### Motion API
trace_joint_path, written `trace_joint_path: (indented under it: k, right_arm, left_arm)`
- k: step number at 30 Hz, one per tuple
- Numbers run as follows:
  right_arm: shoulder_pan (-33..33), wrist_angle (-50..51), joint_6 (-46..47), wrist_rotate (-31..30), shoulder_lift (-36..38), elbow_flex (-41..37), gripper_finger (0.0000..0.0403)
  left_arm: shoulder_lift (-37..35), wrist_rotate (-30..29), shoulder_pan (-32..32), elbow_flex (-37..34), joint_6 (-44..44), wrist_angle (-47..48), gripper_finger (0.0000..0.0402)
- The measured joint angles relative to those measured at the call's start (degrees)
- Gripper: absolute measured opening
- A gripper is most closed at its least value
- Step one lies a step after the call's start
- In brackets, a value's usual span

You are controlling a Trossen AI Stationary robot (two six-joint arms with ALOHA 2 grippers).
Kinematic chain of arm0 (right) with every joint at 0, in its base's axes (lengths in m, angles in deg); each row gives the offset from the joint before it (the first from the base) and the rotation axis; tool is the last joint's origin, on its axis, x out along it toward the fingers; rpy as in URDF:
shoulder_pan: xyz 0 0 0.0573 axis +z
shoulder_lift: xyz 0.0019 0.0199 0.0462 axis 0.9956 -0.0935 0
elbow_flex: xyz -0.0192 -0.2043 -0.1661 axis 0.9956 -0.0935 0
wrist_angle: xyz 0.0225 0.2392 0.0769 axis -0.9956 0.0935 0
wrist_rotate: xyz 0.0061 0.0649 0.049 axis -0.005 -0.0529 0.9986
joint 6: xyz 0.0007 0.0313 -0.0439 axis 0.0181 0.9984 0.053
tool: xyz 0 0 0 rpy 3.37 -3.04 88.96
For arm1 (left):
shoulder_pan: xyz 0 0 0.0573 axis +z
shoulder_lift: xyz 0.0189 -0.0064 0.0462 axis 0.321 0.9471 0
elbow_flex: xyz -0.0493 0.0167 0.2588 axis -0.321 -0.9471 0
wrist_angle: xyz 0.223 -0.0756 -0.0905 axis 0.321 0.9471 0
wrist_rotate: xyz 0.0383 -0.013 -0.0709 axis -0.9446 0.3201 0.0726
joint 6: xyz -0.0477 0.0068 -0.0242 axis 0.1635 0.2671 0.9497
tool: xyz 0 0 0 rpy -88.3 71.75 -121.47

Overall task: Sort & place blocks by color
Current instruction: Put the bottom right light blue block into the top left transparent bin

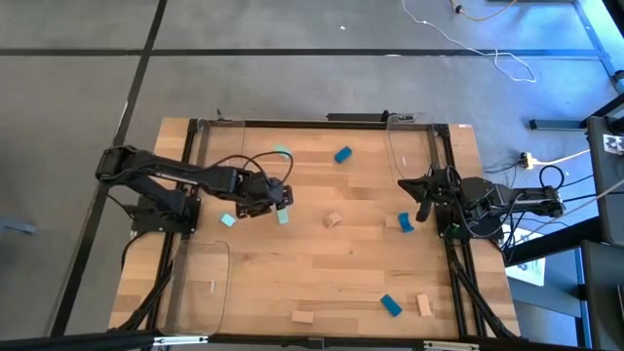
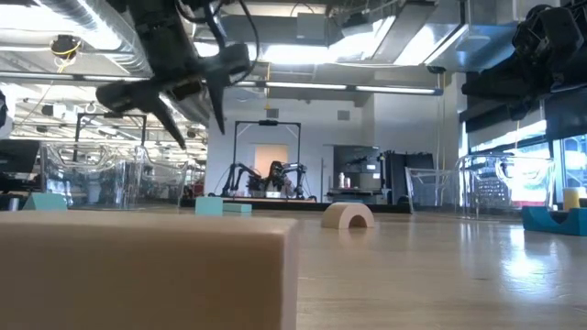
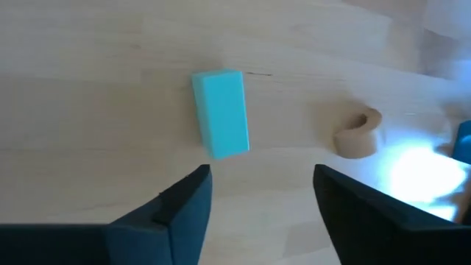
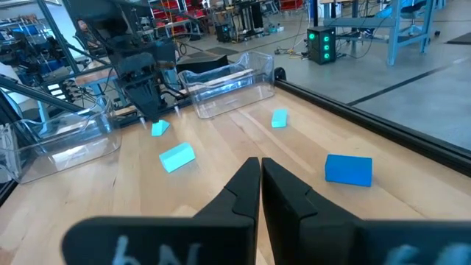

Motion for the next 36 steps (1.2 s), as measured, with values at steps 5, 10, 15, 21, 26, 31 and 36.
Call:
trace_joint_path:
  k: [5, 10, 15, 21, 26, 31, 36]
  right_arm:
    - [0.0, 0.0, 0.0, 0.0, 0.0, 0.0, 0.0018]
    - [0.0, 0.0, 0.0, 0.0, 0.0, 0.0, 0.0018]
    - [0.0, 0.0, 0.0, 0.0, 0.0, 0.0, 0.0018]
    - [0.0, 0.0, 0.0, 0.0, 0.0, 0.0, 0.0018]
    - [0.0, -0.1, 0.0, 0.0, 0.0, 0.1, 0.0018]
    - [0.0, 0.0, 0.0, 0.0, 0.0, 0.1, 0.0018]
    - [0.0, 0.0, 0.0, 0.0, 0.0, 0.1, 0.0018]
  left_arm:
    - [4.5, 0.0, 0.1, 0.0, 1.3, -5.0, 0.0238]
    - [9.1, 0.7, 0.4, 0.0, 2.9, -7.2, 0.0239]
    - [11.9, 0.9, 0.4, 0.0, 5.8, -7.4, 0.0237]
    - [13.5, 0.2, 0.6, 0.1, 6.1, -8.1, 0.0236]
    - [15.4, 0.2, 1.3, 0.0, 7.4, -7.6, 0.0236]
    - [17.9, 0.2, 1.9, 0.0, 6.5, -8.2, 0.0236]
    - [19.0, 0.5, 2.1, 0.2, 5.2, -8.4, 0.0236]
